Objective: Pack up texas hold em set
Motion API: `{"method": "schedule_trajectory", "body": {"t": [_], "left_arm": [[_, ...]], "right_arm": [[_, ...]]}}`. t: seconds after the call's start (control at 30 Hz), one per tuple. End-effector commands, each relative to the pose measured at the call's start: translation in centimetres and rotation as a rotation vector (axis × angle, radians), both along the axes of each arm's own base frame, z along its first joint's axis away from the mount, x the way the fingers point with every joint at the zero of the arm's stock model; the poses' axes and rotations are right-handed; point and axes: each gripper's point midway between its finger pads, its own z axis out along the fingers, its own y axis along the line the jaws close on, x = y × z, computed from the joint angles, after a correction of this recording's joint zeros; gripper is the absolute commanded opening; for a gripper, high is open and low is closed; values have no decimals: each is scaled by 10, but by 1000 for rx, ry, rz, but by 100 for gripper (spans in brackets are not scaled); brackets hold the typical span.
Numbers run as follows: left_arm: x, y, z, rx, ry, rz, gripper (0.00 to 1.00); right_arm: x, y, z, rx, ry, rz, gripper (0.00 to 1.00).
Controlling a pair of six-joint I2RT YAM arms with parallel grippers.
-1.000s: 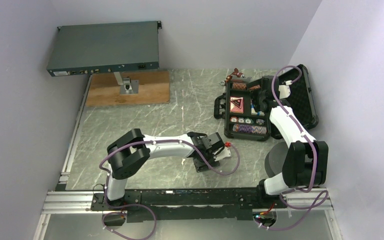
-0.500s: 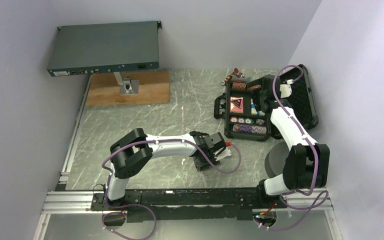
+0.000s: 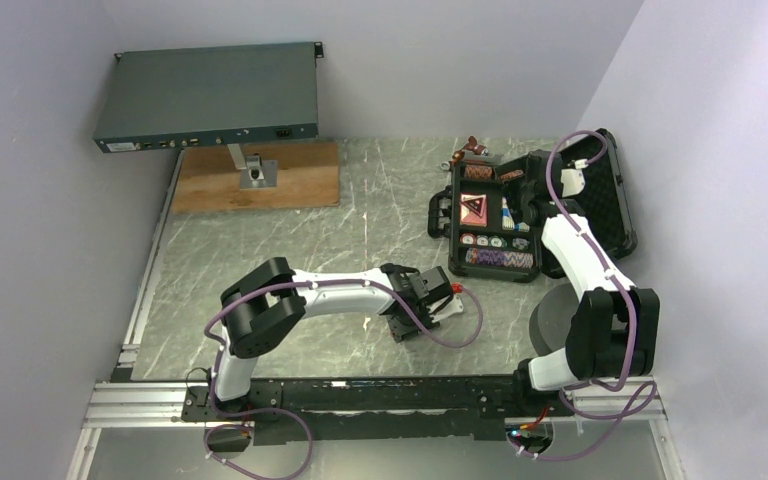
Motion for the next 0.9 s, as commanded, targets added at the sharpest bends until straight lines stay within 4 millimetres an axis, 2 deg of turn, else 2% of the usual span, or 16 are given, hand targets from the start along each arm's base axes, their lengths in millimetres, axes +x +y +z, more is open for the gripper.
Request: {"method": "schedule_trajectory", "body": {"t": [0.0, 0.57, 0.87], "left_arm": [[8, 12, 1, 35, -66, 53, 25], [37, -13, 59, -167, -229, 138, 23], [53, -42, 85, -276, -234, 195, 24]], "right_arm": [[-4, -6, 25, -26, -62, -8, 89], [-13, -9, 56, -44, -125, -12, 90], [-18, -16, 84, -89, -174, -26, 90]]}}
